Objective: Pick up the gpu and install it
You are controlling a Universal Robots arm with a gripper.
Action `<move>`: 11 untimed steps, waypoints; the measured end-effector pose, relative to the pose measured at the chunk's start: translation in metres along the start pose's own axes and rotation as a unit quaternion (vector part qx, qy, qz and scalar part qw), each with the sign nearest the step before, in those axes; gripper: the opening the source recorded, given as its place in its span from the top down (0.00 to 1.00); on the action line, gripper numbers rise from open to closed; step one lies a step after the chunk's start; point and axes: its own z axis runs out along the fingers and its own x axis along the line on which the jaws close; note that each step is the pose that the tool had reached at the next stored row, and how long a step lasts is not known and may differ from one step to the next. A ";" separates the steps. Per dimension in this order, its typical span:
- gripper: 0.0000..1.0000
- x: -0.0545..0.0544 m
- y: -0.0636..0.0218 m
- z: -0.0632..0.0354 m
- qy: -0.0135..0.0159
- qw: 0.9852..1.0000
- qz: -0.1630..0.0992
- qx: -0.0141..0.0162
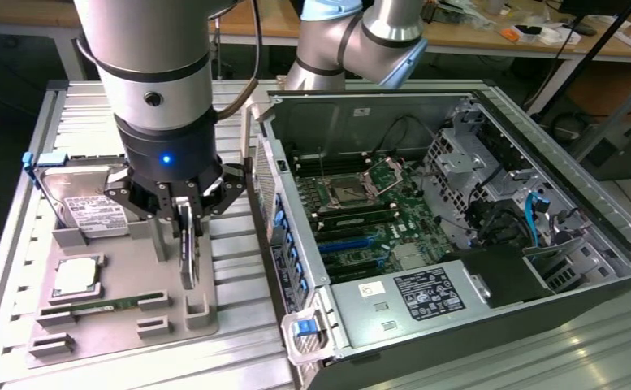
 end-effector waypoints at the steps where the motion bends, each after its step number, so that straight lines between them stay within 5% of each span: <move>1: 0.73 0.000 0.0000 -0.0004 0.000 1.000 0.000 0.000; 11: 0.73 0.000 0.0001 -0.0050 0.000 1.000 0.000 0.000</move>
